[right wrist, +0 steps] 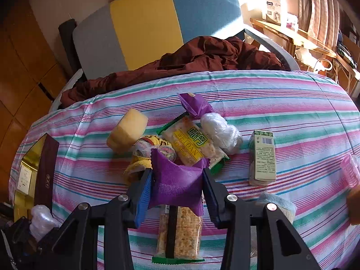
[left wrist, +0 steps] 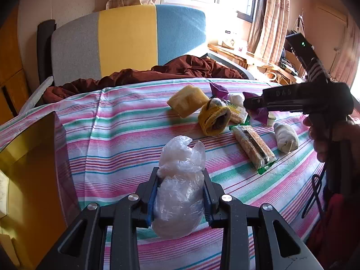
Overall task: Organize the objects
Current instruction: 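Lower the plastic bundle into the gold tray and open the left gripper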
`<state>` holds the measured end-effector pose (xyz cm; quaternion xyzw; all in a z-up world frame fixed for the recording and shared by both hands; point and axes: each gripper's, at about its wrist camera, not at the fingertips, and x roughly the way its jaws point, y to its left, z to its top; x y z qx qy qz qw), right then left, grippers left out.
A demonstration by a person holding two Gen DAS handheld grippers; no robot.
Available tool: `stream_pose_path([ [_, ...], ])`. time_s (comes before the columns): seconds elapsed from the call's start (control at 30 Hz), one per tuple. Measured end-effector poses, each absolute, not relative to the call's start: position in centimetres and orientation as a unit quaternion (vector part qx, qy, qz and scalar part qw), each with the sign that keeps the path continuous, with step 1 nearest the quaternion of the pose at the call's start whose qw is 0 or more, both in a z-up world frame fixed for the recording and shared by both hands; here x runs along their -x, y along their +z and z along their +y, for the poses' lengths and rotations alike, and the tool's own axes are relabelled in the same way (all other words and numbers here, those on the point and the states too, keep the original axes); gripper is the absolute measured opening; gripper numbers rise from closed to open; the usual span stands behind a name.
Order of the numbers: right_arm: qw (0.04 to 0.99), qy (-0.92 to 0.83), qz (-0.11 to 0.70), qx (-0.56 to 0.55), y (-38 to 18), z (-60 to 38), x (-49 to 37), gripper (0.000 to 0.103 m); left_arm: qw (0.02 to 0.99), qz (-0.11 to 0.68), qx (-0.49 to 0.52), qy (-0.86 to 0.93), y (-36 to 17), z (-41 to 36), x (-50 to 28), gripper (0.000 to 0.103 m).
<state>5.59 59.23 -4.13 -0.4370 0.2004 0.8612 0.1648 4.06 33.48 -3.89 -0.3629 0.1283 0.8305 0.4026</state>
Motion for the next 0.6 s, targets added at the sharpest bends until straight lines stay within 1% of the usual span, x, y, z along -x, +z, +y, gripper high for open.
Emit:
stream_pose_path([
  [0.3,0.180,0.863,0.197,0.428,-4.0,59.2,-5.9,0.043,0.352,0.100,0.370,0.854,-1.5,27.2,-2.4,0.034],
  [0.47,0.195,0.869,0.187,0.415,-3.4,59.0,-6.2,0.043,0.285,0.060,0.379,0.878,-1.1,20.6,0.2,0.034],
  [0.6,0.200,0.870,0.178,0.414,-3.3,58.7,-6.1,0.043,0.224,0.042,0.390,0.892,-1.8,15.3,1.8,0.034],
])
